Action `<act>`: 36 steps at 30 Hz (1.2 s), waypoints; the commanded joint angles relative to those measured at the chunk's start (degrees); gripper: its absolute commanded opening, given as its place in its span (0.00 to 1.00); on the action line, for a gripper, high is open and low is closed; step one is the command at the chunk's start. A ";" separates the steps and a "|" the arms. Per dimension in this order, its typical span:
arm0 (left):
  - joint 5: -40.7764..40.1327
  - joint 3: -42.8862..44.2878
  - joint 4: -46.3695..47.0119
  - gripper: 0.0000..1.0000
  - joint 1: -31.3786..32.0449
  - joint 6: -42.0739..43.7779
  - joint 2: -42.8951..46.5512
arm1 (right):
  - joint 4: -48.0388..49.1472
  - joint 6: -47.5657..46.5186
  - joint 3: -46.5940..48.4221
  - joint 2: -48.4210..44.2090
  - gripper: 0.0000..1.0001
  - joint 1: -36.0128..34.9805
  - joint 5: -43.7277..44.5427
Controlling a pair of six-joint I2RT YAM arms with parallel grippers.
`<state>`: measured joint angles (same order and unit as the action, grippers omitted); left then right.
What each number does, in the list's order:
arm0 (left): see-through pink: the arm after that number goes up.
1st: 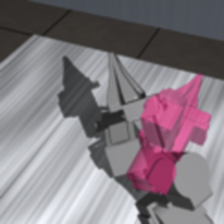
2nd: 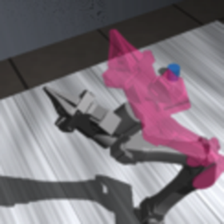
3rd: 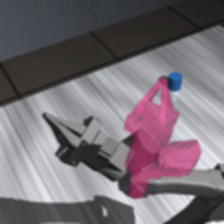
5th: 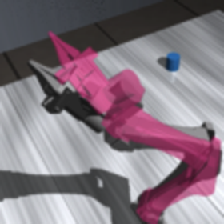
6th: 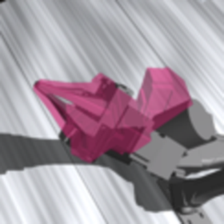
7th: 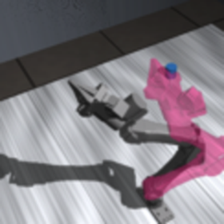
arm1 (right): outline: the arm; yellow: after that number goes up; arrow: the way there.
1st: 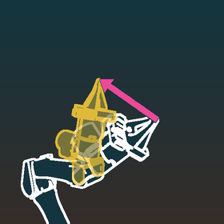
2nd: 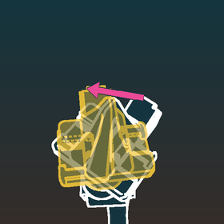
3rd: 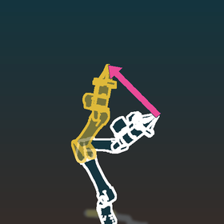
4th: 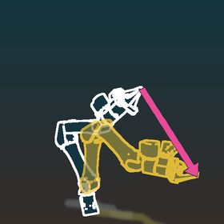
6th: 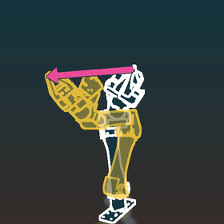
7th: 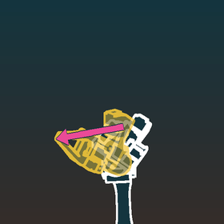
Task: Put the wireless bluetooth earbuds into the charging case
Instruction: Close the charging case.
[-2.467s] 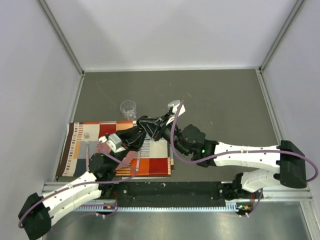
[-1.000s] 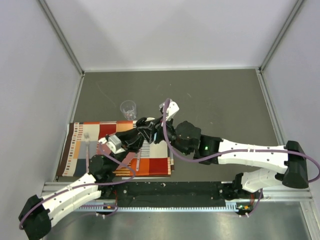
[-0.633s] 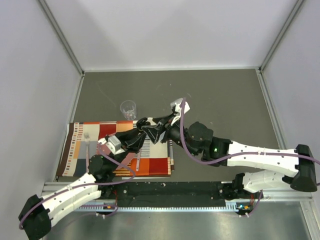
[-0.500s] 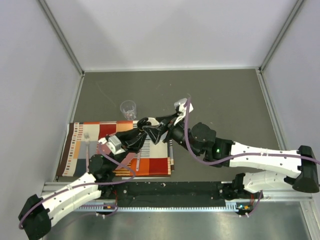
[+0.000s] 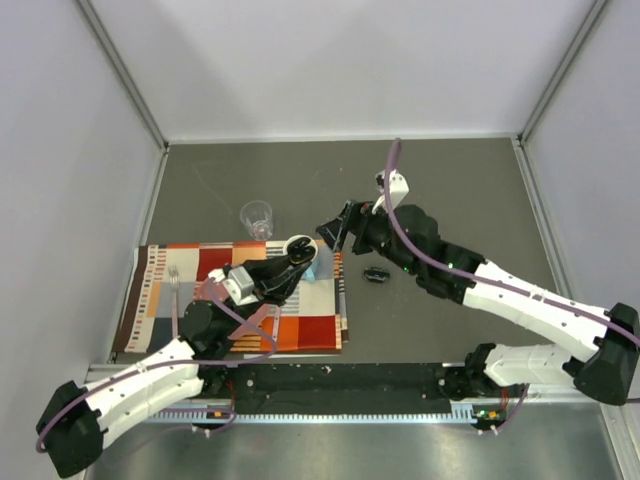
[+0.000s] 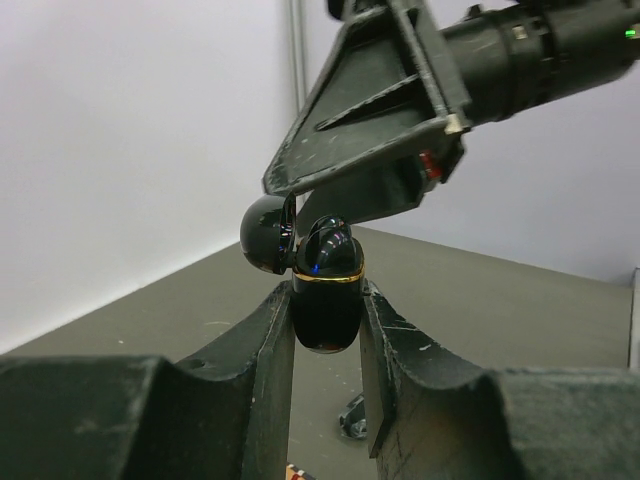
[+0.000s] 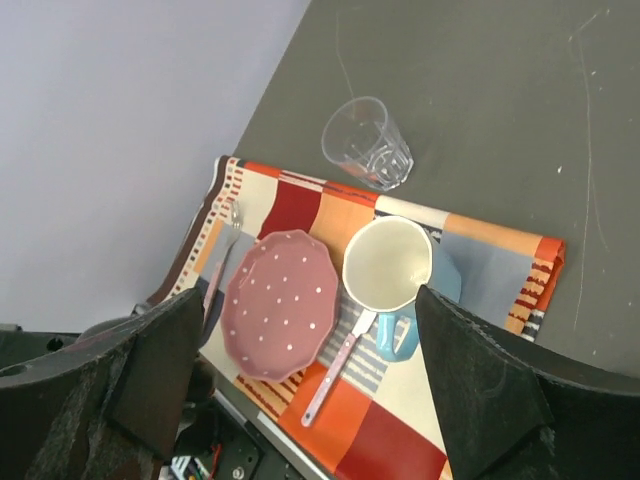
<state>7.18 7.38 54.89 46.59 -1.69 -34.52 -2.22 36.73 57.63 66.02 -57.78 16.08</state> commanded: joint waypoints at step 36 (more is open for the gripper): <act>4.59 4.40 -0.75 0.00 0.08 0.81 -2.74 | -8.95 2.38 2.59 -3.96 0.88 4.52 -7.91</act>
<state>12.38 11.14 51.86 46.39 -0.51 -38.09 -13.04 38.79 60.42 65.95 -52.84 5.10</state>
